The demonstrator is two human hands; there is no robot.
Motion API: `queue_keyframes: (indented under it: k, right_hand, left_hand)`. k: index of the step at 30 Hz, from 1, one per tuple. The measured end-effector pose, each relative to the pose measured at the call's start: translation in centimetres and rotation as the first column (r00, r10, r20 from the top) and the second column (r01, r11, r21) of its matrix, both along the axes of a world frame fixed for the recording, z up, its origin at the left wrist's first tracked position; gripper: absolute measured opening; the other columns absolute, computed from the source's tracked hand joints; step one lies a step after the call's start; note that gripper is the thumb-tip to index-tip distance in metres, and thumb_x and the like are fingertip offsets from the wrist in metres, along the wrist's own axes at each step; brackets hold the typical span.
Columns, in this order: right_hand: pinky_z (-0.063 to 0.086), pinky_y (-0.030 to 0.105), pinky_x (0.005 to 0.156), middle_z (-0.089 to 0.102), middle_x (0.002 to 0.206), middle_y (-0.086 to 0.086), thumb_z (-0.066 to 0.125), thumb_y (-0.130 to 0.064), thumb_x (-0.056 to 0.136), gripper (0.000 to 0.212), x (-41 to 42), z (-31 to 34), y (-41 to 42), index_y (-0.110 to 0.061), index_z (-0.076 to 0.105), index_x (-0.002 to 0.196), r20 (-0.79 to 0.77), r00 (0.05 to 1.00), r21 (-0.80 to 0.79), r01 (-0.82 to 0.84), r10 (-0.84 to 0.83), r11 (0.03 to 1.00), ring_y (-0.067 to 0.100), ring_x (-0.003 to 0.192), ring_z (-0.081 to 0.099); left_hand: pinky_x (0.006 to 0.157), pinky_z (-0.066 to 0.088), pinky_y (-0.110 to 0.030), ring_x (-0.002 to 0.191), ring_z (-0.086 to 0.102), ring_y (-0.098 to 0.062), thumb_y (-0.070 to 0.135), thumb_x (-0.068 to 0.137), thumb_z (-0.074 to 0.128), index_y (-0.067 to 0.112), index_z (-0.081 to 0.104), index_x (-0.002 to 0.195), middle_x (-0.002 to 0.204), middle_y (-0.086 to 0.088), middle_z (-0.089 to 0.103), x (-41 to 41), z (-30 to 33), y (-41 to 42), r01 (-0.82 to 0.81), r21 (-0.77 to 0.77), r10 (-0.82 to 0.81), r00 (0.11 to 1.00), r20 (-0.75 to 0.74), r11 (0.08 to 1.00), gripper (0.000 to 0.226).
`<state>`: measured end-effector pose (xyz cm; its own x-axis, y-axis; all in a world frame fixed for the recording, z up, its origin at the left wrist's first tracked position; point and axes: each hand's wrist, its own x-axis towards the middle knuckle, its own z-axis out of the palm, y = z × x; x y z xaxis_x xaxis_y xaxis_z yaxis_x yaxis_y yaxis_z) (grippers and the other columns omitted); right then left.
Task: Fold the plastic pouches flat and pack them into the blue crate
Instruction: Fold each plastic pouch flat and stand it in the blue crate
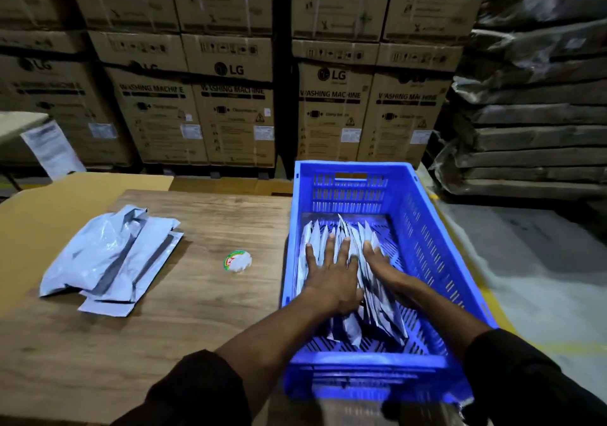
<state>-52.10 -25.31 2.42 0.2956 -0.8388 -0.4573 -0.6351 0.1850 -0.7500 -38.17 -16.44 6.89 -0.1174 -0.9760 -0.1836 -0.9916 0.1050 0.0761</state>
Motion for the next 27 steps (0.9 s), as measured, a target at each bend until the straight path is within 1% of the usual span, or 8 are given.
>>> queue_keyframes:
  k: [4,7,9,11,15,21,23,27]
  right_hand:
    - [0.016,0.05,0.121,0.026,0.159,0.025,0.005,-0.084,0.086,0.106,0.0,0.5,-1.1,-0.005,0.031,0.151,-0.241,0.967,-0.368,-0.017,-0.078,0.93,0.037,0.149,0.022]
    - [0.034,0.042,0.108,0.051,0.141,0.025,0.032,-0.056,0.102,0.069,1.4,4.2,0.4,0.0,0.049,0.138,-0.182,0.971,-0.643,0.002,-0.156,0.766,0.037,0.133,0.046]
    - [0.041,0.042,0.102,0.061,0.131,0.021,0.048,-0.038,0.104,0.047,2.9,6.4,1.0,-0.001,0.056,0.132,-0.138,0.975,-0.786,-0.001,-0.175,0.618,0.037,0.123,0.055]
    - [0.046,0.043,0.099,0.066,0.124,0.018,0.054,-0.033,0.099,0.041,5.7,8.7,1.7,-0.003,0.061,0.126,-0.124,0.982,-0.861,-0.034,-0.145,0.507,0.035,0.117,0.06]
    - [0.052,0.044,0.09,0.071,0.108,0.015,0.048,-0.04,0.092,0.044,13.2,12.6,4.6,-0.006,0.069,0.113,-0.203,0.979,-0.904,-0.199,0.031,0.378,0.034,0.103,0.065]
    - [0.048,0.046,0.092,0.069,0.114,0.014,0.046,-0.044,0.093,0.046,25.8,11.2,10.1,-0.014,0.065,0.122,-0.477,0.827,-0.75,-0.559,0.298,0.353,0.036,0.109,0.061]
    - [0.044,0.044,0.096,0.065,0.118,0.014,0.048,-0.042,0.097,0.042,29.0,8.5,11.9,-0.015,0.061,0.127,-0.555,0.765,-0.671,-0.644,0.327,0.367,0.036,0.114,0.057]
    - [0.033,0.044,0.106,0.059,0.13,0.014,0.048,-0.039,0.099,0.04,32.7,2.0,15.7,-0.015,0.057,0.131,-0.647,0.679,-0.546,-0.73,0.346,0.411,0.032,0.129,0.046]
  left_hand:
    - [0.118,-0.005,-0.068,0.156,-0.013,-0.035,0.042,0.099,0.049,0.013,0.036,0.154,0.171,-0.01,0.004,2.2,2.5,0.7,0.004,-0.225,-0.02,0.997,-0.071,0.974,0.063]
    - [0.114,0.029,-0.059,0.15,0.028,-0.037,0.041,0.092,0.045,0.013,0.064,0.128,0.155,-0.012,0.045,4.9,3.3,1.1,-0.001,-0.585,-0.085,0.989,-0.12,0.811,0.049]
    - [0.109,0.037,-0.055,0.144,0.04,-0.038,0.039,0.091,0.044,0.012,0.067,0.119,0.146,-0.013,0.055,7.3,3.1,1.4,-0.045,-0.72,-0.137,0.972,-0.193,0.692,0.045]
    - [0.108,0.038,-0.054,0.143,0.042,-0.039,0.036,0.092,0.046,0.011,0.067,0.12,0.145,-0.014,0.055,10.2,2.7,2.2,-0.111,-0.748,-0.118,0.962,-0.246,0.655,0.043]
    - [0.107,0.041,-0.056,0.142,0.041,-0.041,0.036,0.092,0.046,0.009,0.067,0.122,0.148,-0.016,0.053,16.8,-0.2,5.3,-0.218,-0.729,0.008,0.96,-0.28,0.649,0.045]
    - [0.113,0.03,-0.059,0.147,0.034,-0.041,0.04,0.091,0.043,0.006,0.061,0.132,0.157,-0.019,0.041,28.4,-7.7,11.0,-0.334,-0.592,0.26,0.943,-0.209,0.733,0.057]
    - [0.114,0.024,-0.061,0.15,0.028,-0.04,0.039,0.09,0.058,0.005,0.058,0.138,0.161,-0.019,0.034,32.2,-9.9,12.9,-0.403,-0.535,0.373,0.912,-0.169,0.742,0.059]
    - [0.117,0.016,-0.063,0.152,0.022,-0.043,0.033,0.076,0.084,0.001,0.047,0.148,0.163,-0.022,0.028,38.1,-11.1,14.8,-0.541,-0.463,0.517,0.834,-0.189,0.702,0.088]
